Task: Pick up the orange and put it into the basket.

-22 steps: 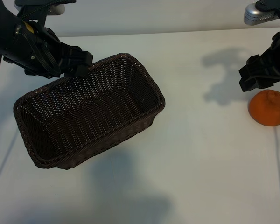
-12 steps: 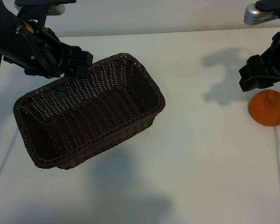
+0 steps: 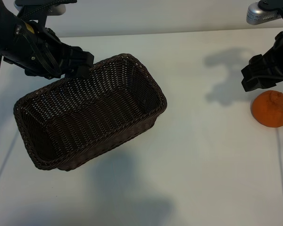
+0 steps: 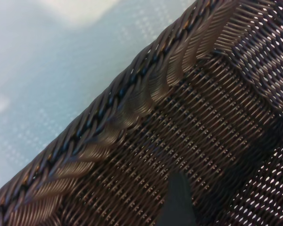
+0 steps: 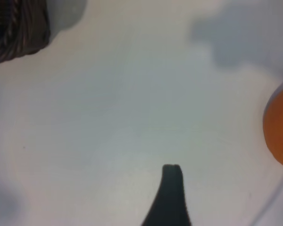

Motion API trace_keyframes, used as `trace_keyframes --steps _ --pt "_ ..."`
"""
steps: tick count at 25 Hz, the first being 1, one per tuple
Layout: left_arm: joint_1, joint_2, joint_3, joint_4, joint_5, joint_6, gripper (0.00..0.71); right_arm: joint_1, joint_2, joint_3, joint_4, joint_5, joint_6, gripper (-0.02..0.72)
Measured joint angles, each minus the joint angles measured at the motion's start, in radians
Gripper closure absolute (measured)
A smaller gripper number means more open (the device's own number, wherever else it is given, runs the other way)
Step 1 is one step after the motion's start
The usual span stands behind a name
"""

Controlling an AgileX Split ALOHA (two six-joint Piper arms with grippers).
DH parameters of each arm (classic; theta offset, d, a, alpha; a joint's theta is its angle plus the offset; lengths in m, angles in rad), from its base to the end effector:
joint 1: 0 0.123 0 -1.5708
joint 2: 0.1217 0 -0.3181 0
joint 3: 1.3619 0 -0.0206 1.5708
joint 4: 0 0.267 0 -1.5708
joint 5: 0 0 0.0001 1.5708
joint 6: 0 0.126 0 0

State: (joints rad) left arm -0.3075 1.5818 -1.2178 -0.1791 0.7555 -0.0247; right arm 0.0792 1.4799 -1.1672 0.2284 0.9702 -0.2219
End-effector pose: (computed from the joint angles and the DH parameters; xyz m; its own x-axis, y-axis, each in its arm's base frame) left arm 0.3475 -0.1265 0.2783 -0.8604 0.1117 -0.4973 0.2303 0.9556 -0.1837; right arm 0.3184 0.0489 0.2867 -0.9056 -0.1617 -0.3920 -0.2316 0.9630 0.1378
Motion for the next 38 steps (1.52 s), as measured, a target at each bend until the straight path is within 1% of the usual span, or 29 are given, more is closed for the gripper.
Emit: trace_keyframes --steps 8,12,16,18,23,27,31,38 --pt "0.0 0.0 0.0 -0.002 -0.008 -0.017 0.118 0.0 0.0 0.0 0.0 -0.003 0.0 0.108" --pt "0.0 -0.006 0.0 0.019 0.021 -0.121 0.118 0.0 0.0 0.0 0.0 -0.013 0.0 0.108" --pt "0.0 -0.063 0.022 0.103 0.04 -0.262 0.12 0.0 0.0 0.0 0.002 -0.02 0.0 0.108" --pt "0.0 -0.115 0.065 0.166 0.044 -0.347 0.129 0.0 0.0 0.0 0.002 -0.022 0.0 0.108" --pt "0.0 -0.232 0.259 0.315 0.033 -0.592 0.141 0.0 0.0 0.0 0.003 -0.023 0.0 0.108" --pt "0.0 -0.275 0.385 0.354 -0.019 -0.698 0.142 0.0 0.0 0.0 0.003 -0.024 0.0 0.108" --pt "0.0 -0.275 0.449 0.37 -0.069 -0.772 0.143 0.0 0.0 0.0 0.003 -0.024 0.0 0.108" --pt "0.0 -0.276 0.52 0.428 -0.115 -0.911 0.143 0.0 0.0 0.0 0.003 -0.024 0.0 0.108"
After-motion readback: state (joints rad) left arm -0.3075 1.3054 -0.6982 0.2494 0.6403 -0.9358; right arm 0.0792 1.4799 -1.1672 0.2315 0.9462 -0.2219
